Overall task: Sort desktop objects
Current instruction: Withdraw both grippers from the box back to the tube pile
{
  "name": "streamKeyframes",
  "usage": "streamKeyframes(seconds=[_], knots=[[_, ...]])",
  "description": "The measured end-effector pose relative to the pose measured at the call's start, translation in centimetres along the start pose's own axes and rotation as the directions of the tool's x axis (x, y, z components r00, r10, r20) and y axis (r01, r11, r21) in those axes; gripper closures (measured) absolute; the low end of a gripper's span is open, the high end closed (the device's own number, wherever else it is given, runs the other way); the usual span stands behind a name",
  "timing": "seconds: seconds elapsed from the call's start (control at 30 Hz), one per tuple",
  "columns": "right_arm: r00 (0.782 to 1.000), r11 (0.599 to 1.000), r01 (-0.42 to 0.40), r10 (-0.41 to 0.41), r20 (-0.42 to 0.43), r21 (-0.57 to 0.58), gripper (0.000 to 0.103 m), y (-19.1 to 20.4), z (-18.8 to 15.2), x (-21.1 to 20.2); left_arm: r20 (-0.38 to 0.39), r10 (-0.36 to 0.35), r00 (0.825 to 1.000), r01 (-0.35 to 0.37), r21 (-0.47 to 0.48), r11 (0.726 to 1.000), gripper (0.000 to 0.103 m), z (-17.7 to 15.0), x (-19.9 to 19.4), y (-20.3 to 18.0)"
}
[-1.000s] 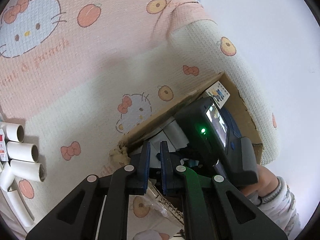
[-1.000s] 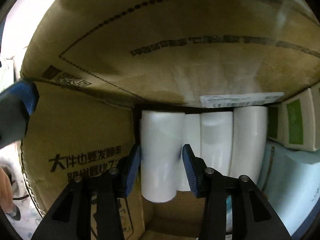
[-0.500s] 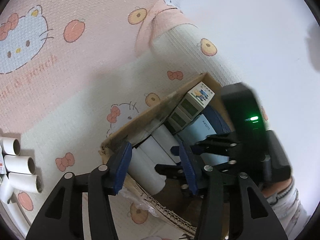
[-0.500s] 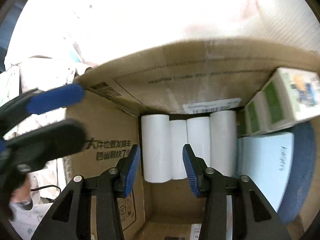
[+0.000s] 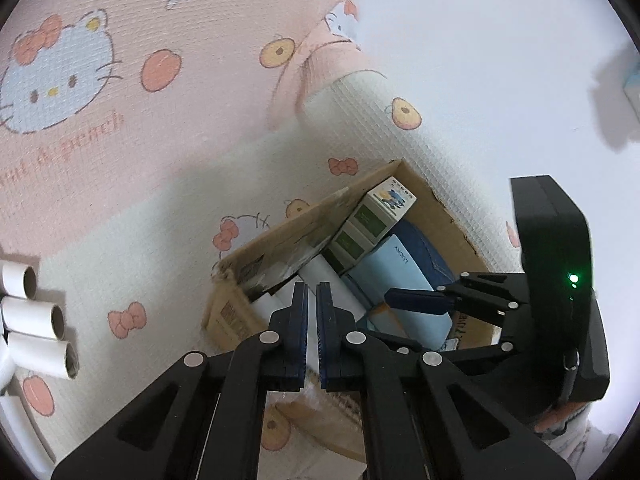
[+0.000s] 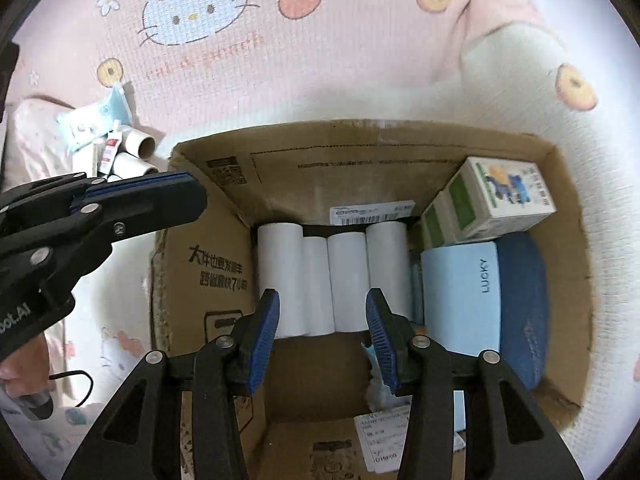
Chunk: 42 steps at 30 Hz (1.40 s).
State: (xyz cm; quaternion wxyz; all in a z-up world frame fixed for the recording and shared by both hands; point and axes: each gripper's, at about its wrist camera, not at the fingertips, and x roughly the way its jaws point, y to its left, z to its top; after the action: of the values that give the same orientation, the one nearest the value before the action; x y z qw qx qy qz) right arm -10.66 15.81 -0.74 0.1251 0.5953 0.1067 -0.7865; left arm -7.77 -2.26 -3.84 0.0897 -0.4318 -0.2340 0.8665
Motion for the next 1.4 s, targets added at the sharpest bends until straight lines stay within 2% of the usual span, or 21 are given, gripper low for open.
streamKeyframes(seconds=[0.1, 0.23, 0.37, 0.6, 0.63, 0.67, 0.77, 0.83, 0.87, 0.9, 0.97, 1.03, 1.13, 1.3, 1.4], knots=[[0.999, 0.999, 0.040, -0.040, 0.028, 0.002, 0.061, 1.1, -0.6, -1.4, 0.023, -0.029, 0.999, 0.029, 0.003, 1.000, 0.098, -0.9, -1.2, 0.7], [0.988, 0.994, 0.108, -0.108, 0.111, 0.004, 0.061, 3.1, -1.2, -3.6, 0.056, -0.014, 0.998, 0.013, 0.023, 1.000, 0.098, -2.0, -2.8, 1.5], [0.979, 0.992, 0.125, -0.121, 0.162, -0.017, 0.060, 5.5, -1.5, -4.5, 0.079, 0.005, 0.997, -0.008, 0.037, 0.999, 0.098, -3.1, -4.1, 2.3], [0.948, 0.973, 0.223, -0.201, 0.246, -0.064, 0.059, 10.3, -1.5, -5.1, 0.084, 0.034, 0.996, -0.030, -0.040, 0.999, 0.098, -4.5, -6.0, 5.4], [0.944, 0.971, 0.226, -0.199, 0.264, -0.075, 0.055, 11.2, -1.4, -5.2, 0.083, 0.048, 0.995, -0.044, -0.058, 0.997, 0.098, -4.7, -6.3, 6.1], [0.943, 0.972, 0.220, -0.190, 0.275, -0.081, 0.051, 11.7, -1.3, -5.2, 0.090, 0.064, 0.994, -0.057, -0.075, 0.996, 0.098, -5.0, -6.7, 6.8], [0.947, 0.984, 0.153, -0.120, 0.297, -0.092, 0.051, 13.0, -1.0, -5.1, 0.115, 0.093, 0.989, -0.076, -0.143, 0.987, 0.097, -5.9, -8.2, 8.7], [0.946, 0.989, 0.112, -0.076, 0.316, -0.098, 0.051, 13.9, -0.6, -5.0, 0.136, 0.095, 0.986, -0.068, -0.192, 0.979, 0.079, -6.4, -9.0, 9.7], [0.942, 0.990, 0.100, -0.062, 0.329, -0.099, 0.051, 14.2, -0.5, -5.0, 0.146, 0.101, 0.984, -0.069, -0.212, 0.975, 0.062, -6.7, -9.4, 10.2], [0.938, 0.991, 0.085, -0.044, 0.344, -0.105, 0.051, 14.5, -0.5, -5.0, 0.160, 0.114, 0.980, -0.075, -0.232, 0.970, 0.057, -7.0, -9.9, 10.6], [0.925, 0.989, 0.057, -0.002, 0.381, -0.133, 0.051, 15.5, -0.6, -5.0, 0.181, 0.161, 0.970, -0.112, -0.252, 0.961, 0.054, -7.7, -10.9, 11.2], [0.907, 0.985, 0.040, 0.035, 0.419, -0.168, 0.051, 16.8, -0.9, -4.9, 0.177, 0.229, 0.957, -0.179, -0.258, 0.949, 0.050, -8.3, -11.8, 11.8], [0.892, 0.971, 0.013, 0.097, 0.442, -0.241, 0.050, 18.6, -1.7, -4.4, 0.170, 0.322, 0.931, -0.270, -0.270, 0.924, 0.048, -9.7, -12.9, 13.1], [0.857, 0.943, -0.064, 0.220, 0.466, -0.326, 0.050, 21.7, -3.1, -2.3, 0.137, 0.392, 0.910, -0.321, -0.366, 0.873, 0.047, -12.1, -14.3, 16.5], [0.843, 0.923, -0.129, 0.294, 0.451, -0.362, 0.049, 23.0, -3.4, -0.7, 0.133, 0.387, 0.912, -0.298, -0.431, 0.851, 0.041, -13.7, -15.0, 18.5]])
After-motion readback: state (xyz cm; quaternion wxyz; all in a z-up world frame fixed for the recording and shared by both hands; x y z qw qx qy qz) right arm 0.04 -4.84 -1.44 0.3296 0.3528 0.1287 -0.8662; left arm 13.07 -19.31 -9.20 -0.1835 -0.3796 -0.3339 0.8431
